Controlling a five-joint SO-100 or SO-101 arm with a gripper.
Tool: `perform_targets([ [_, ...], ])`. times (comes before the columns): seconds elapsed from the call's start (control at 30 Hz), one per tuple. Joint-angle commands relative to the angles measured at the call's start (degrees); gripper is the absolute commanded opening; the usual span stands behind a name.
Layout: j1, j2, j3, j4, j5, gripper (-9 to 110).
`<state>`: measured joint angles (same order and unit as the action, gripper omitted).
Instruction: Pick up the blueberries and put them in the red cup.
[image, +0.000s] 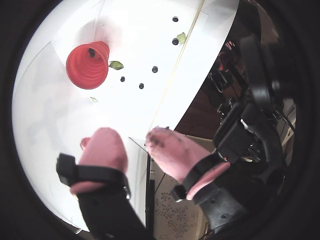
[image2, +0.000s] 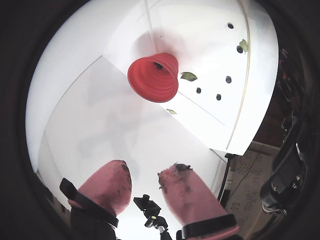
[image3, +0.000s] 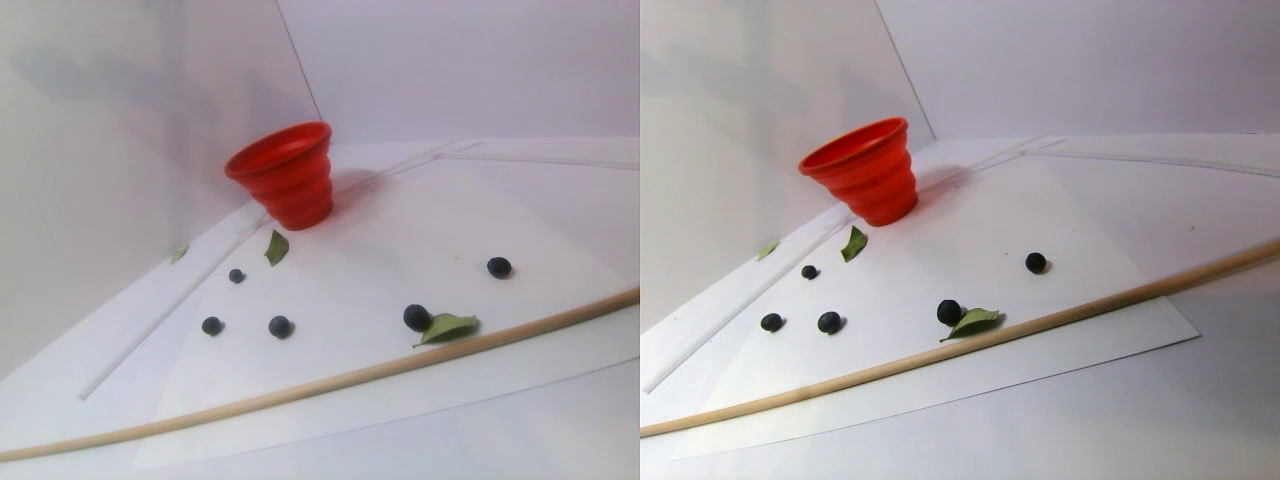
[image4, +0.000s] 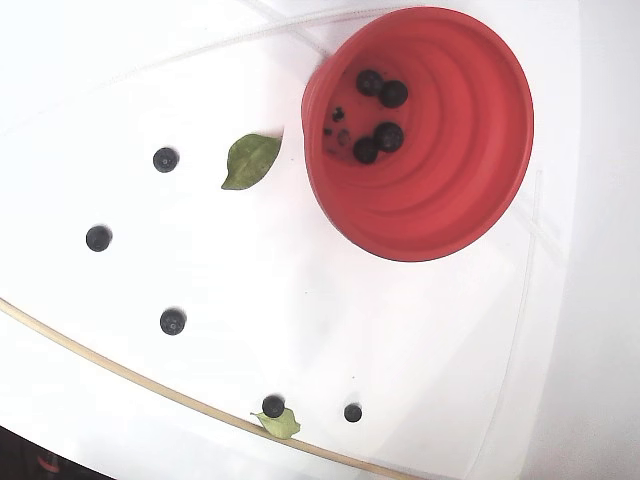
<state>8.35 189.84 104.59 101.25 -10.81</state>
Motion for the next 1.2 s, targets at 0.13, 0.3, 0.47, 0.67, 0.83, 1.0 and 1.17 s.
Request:
perform_targets([
  [0.13, 0.88, 1.41, -0.70, 0.18, -0.26, 11],
  [0.3, 0.88, 1.32, -0.70, 0.18, -0.26, 11],
  [0.47, 0.88, 1.41, -0.70, 0.18, -0.26, 11],
  [0.67, 0.88, 1.32, -0.79, 0.18, -0.18, 11],
  [0.83, 0.88, 1.41, -0.79, 0.18, -0.18, 11],
  [1.0, -0.97, 1.49, -0.79, 0.18, -0.35, 11],
  [1.17, -0.97, 1.67, -0.79, 0.18, -0.26, 11],
])
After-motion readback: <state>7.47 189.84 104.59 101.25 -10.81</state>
